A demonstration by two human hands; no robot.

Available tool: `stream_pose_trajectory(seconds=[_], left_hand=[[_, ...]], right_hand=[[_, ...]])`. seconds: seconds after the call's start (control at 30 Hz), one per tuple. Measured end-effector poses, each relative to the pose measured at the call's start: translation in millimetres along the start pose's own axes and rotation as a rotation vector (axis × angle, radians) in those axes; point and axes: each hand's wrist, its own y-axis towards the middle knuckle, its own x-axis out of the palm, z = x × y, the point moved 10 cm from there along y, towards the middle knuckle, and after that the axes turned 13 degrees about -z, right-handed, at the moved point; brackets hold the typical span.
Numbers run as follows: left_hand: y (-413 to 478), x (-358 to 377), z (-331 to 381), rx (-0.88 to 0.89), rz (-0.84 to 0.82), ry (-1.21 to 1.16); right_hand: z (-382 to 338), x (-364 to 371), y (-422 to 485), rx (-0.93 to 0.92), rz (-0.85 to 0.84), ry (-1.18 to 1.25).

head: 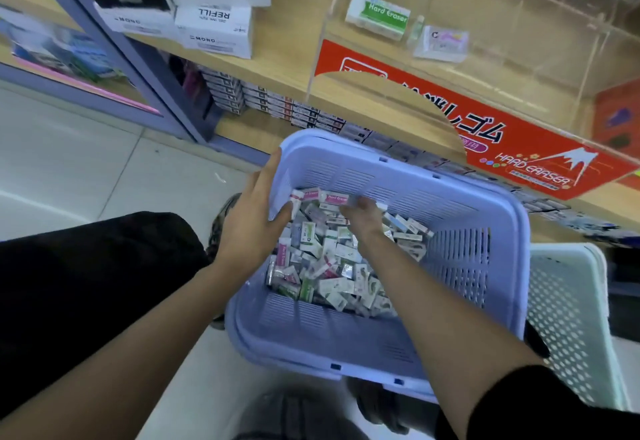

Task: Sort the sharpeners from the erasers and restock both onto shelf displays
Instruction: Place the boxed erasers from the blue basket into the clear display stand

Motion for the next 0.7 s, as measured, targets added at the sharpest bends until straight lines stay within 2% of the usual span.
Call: stream_pose_trajectory(seconds=[0.1,0.23,0.4,0.7], left_hand=[[-0.6,0.3,-3.1,-0.006,0.01,-0.063],[0.4,-0.7,-7.0,0.0,0.028,-0.115],[0.5,1.9,-11.9,0.003,0.006,-0.187],[1.5,1.8,-12.4,0.036,-0.003,-0.27]], right_hand=[[4.2,1.5,9.2,0.034,0.096,-0.051],[1.5,6.7,8.0,-0.015,0.128,-0.222],[-10.6,22.0,7.4,-0.07,0.211,-0.085],[-13.8,49.3,15.8,-0.095,0.233,-0.065]])
